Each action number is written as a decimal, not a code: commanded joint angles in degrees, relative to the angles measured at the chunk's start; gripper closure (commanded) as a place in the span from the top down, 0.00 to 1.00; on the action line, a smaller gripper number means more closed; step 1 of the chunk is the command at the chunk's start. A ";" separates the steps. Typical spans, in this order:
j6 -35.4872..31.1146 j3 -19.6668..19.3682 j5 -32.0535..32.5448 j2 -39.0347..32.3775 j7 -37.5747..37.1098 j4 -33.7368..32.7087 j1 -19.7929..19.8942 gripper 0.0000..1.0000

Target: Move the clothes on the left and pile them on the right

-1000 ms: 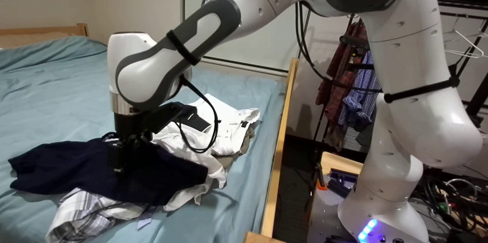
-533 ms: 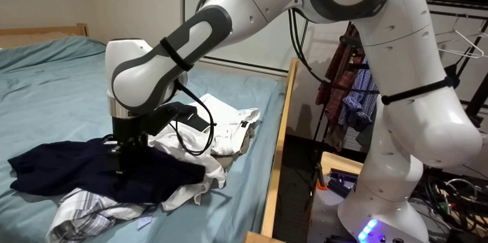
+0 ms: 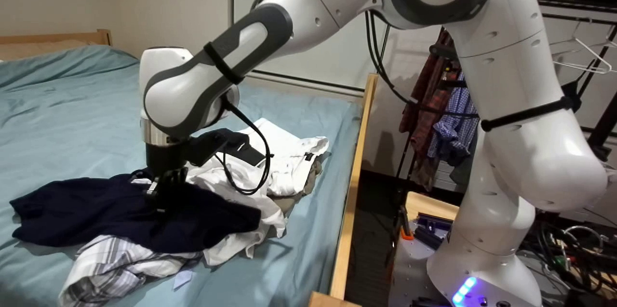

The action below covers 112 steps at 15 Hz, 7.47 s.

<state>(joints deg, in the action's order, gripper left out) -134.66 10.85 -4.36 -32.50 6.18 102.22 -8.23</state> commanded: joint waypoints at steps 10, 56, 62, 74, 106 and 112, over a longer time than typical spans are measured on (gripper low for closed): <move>6.53 -2.29 -4.40 15.59 1.93 9.98 6.08 0.08; 15.56 -15.67 -29.71 13.90 -20.63 8.82 18.21 0.08; 15.54 -20.91 -26.24 17.27 -23.12 7.76 20.33 0.08; 14.09 -19.60 -20.33 17.50 -23.98 1.85 18.30 0.64; -2.33 -8.73 10.66 7.04 -26.19 10.85 -3.11 1.00; -2.11 -9.99 13.63 4.62 -26.09 8.96 -4.36 0.60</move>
<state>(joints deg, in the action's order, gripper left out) -135.97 1.65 7.78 -26.75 -21.28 112.26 -12.04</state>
